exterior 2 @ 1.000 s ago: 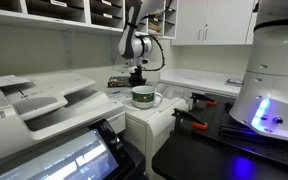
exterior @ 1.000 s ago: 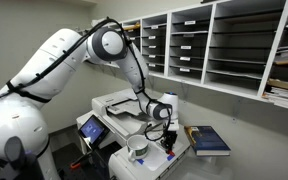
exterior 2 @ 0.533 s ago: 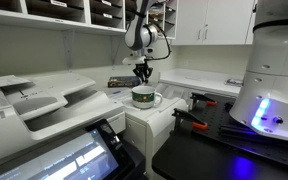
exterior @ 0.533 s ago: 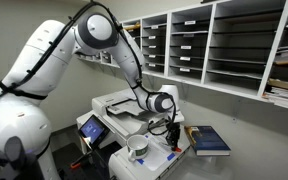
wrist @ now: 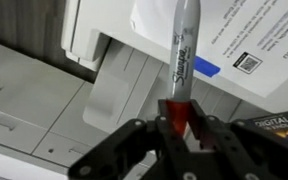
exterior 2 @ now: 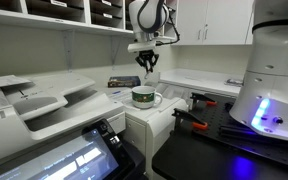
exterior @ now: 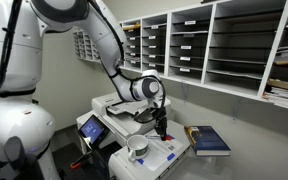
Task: Put the marker into the mug.
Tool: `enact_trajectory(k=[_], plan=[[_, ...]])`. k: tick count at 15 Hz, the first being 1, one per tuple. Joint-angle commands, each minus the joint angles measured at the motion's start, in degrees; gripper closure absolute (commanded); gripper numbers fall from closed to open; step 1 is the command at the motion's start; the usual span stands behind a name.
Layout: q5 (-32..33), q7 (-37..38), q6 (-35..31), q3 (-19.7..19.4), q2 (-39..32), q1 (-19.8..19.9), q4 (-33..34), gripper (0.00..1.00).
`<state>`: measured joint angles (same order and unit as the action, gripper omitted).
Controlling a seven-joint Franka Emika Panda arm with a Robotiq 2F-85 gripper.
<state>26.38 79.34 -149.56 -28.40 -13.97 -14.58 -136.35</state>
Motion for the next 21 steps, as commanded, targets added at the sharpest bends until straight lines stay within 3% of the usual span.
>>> enact_trajectory(k=[1,9,10,14,17,18,19,21], plan=[[11.50,7.37,1.48,3.55,7.31,1.92,-5.39,0.94],[33.25,27.92,0.70,17.17,9.74,8.28,-11.41,0.94],[36.41,31.26,0.38,14.83,9.28,5.15,-11.49,0.94],[46.40,41.35,1.41,15.65,7.40,4.18,-11.22,0.94],[48.60,43.71,0.31,15.83,6.11,4.17,-11.82,0.94],[48.97,44.39,-0.09,15.89,5.85,4.10,-12.09,0.49],[49.10,44.60,-0.83,15.89,5.70,4.09,-12.36,0.49],[48.93,43.98,-3.48,15.73,6.18,4.45,-13.07,0.35]])
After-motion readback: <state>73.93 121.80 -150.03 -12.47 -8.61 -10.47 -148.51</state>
